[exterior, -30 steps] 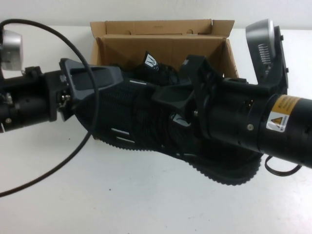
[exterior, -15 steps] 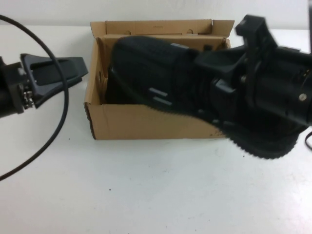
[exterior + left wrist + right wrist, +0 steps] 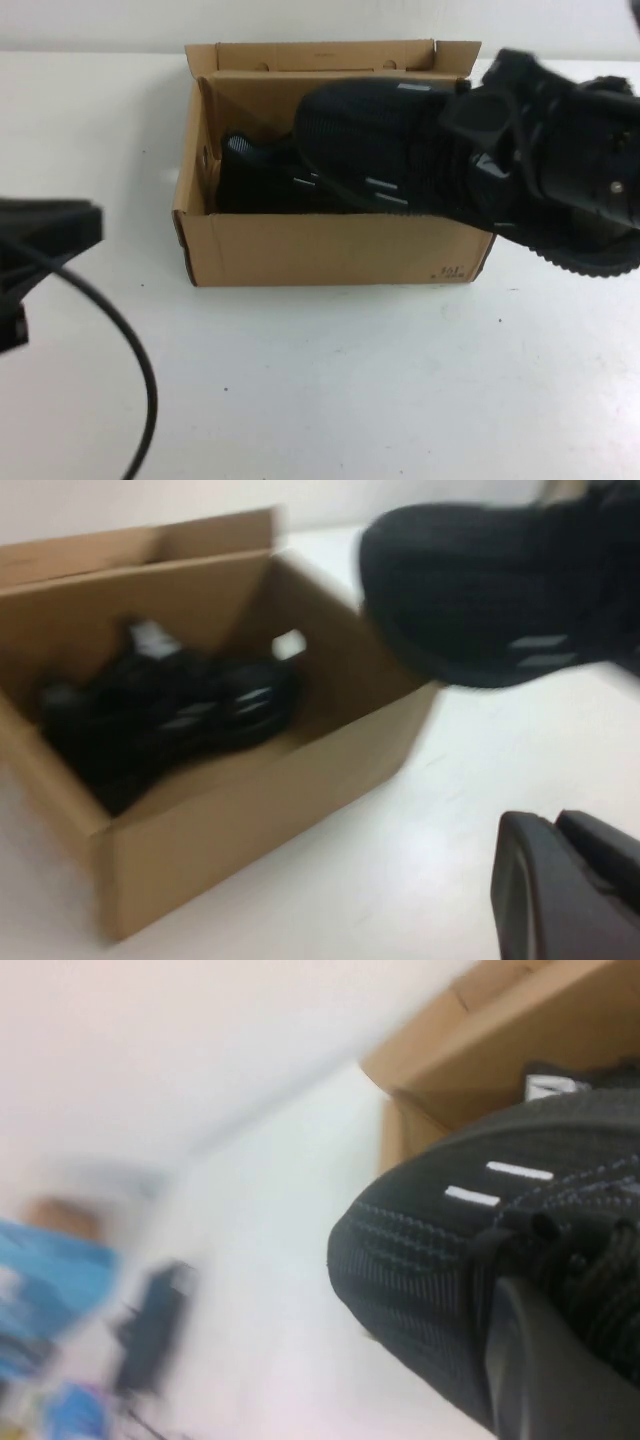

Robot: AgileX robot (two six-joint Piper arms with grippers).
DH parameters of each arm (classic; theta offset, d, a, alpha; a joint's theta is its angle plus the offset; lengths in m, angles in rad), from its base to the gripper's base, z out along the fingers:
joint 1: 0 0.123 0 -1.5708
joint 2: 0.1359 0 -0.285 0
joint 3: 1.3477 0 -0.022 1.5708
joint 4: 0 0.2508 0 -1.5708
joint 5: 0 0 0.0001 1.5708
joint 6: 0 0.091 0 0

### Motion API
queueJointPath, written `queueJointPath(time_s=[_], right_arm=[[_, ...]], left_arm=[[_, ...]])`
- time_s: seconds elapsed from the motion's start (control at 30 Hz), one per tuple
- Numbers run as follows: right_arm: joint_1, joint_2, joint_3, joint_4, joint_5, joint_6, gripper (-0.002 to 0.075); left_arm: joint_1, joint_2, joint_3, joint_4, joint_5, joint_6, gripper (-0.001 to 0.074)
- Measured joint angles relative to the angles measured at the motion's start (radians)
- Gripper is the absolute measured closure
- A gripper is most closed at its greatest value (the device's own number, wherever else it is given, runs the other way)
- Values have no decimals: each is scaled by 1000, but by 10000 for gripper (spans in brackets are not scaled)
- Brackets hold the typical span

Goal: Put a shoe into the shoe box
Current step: Place the shoe in the shoe box

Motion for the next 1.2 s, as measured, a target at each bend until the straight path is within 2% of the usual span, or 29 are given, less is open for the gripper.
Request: queueJointPath(time_s=[0.2,0.33,0.47,0.6,0.83,0.97,1.2], right_arm=[[0,100,-124,0,170,-249,722],[0,174,-267,0,300,-437,722],[0,238,-361,0,314,-539,722],[0,297,-386,11,271,-552,722],[0,403,-387,215,145,-560,722],[-5,459,-391,253,63,-570,722],[-52,551,-436,274,54,-582,722]], left_arm=[[-87,-128,0,408,-131,-256,736],[-117,-203,0,565,-189,-406,736],[-120,-282,0,598,-218,-534,736],[-122,-347,21,605,-253,-606,736],[-122,-386,40,608,-250,-627,736],[-122,-386,40,609,-234,-629,736],[-122,-386,40,609,-226,-638,736]])
